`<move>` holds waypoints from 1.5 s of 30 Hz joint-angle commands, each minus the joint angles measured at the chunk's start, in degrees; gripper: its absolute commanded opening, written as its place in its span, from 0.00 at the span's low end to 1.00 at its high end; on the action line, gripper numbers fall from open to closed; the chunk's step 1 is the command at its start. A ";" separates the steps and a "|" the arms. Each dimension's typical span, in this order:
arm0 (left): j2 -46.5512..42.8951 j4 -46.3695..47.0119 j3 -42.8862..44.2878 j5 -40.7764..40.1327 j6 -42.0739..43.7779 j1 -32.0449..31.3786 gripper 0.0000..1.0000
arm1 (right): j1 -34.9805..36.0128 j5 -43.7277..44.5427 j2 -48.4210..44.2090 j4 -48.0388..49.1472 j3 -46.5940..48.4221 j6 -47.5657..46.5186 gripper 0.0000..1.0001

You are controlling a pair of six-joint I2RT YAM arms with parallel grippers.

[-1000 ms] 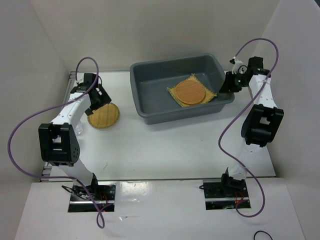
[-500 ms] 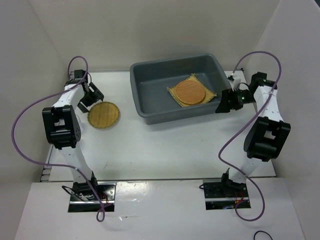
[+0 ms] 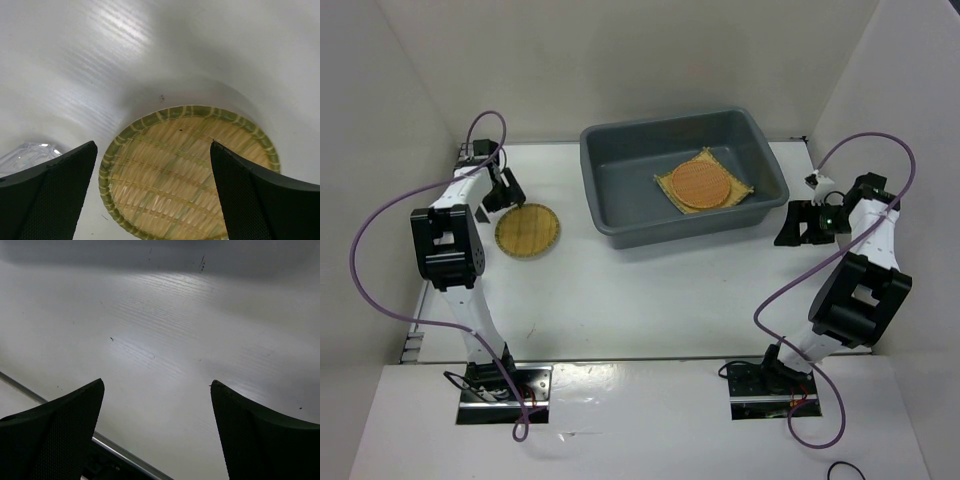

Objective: Place the mixed dishes into the plastic bin

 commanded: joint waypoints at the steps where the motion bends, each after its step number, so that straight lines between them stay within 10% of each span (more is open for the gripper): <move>1: -1.17 1.04 -3.02 -2.39 5.41 0.06 1.00 | 0.01 -2.65 -1.30 0.98 -0.65 0.08 0.91; 12: 1.55 5.53 -5.67 7.27 14.90 0.06 1.00 | 0.01 -2.21 0.46 -1.93 3.65 -1.06 0.91; 32: 9.46 3.69 -11.29 57.01 25.45 0.59 0.58 | 0.01 3.06 -1.12 -1.93 -0.73 -3.00 0.91; 45: 11.66 2.54 -12.52 76.18 29.58 1.11 0.55 | 0.01 4.82 -2.26 -1.93 -2.94 -4.14 0.91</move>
